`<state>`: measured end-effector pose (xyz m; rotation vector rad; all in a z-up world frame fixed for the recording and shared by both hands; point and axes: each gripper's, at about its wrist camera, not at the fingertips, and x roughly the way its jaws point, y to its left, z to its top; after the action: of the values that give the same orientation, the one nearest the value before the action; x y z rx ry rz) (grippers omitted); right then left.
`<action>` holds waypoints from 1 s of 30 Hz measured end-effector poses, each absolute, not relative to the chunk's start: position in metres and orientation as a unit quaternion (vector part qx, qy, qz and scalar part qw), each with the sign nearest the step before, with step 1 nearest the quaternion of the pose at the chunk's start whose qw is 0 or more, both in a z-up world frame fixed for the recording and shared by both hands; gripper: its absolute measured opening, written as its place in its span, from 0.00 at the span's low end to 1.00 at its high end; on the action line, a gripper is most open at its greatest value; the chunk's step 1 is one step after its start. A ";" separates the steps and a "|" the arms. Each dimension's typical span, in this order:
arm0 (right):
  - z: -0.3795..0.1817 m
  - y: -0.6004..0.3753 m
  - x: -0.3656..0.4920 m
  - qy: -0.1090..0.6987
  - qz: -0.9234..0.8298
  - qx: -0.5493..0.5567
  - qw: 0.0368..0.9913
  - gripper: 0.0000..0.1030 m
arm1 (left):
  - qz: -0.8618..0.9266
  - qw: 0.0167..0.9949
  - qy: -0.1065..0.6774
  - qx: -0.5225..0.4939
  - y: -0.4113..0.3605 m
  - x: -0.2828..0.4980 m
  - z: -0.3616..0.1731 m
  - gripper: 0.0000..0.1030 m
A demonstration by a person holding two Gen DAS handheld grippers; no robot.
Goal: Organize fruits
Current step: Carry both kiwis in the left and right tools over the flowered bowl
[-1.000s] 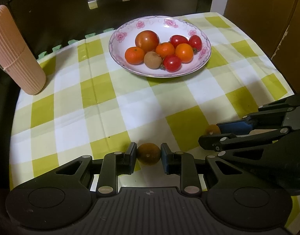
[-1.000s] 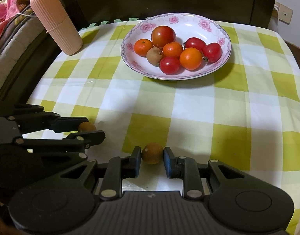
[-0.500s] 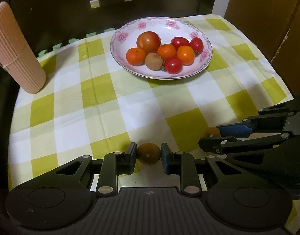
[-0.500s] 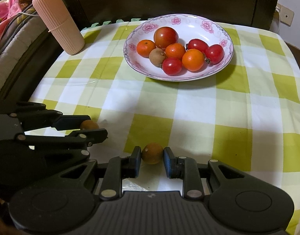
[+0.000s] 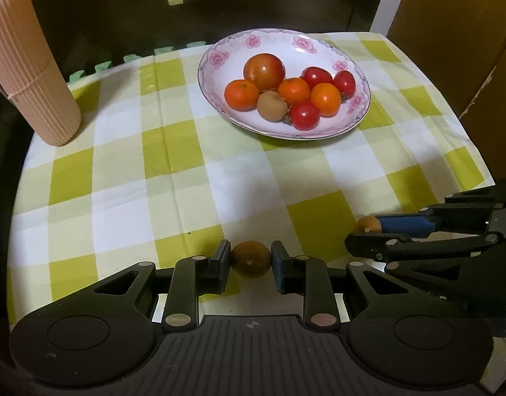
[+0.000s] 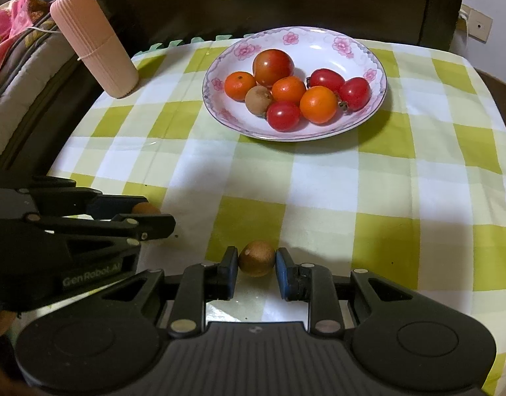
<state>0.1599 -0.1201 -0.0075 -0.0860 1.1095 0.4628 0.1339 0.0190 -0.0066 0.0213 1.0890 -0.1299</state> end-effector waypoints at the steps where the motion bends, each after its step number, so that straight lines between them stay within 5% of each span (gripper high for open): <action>1: -0.007 -0.120 0.160 0.521 0.217 -0.040 0.824 0.23 | -0.062 0.854 0.517 0.010 0.019 0.134 -0.006 0.33; 30: 0.013 -0.125 0.183 0.494 0.206 -0.018 0.845 0.23 | -0.059 0.873 0.483 0.025 0.010 0.159 0.013 0.33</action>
<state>0.1830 -0.1249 0.0133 -0.0385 1.0421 0.4354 0.1588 0.0099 0.0130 0.0525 1.0092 -0.1223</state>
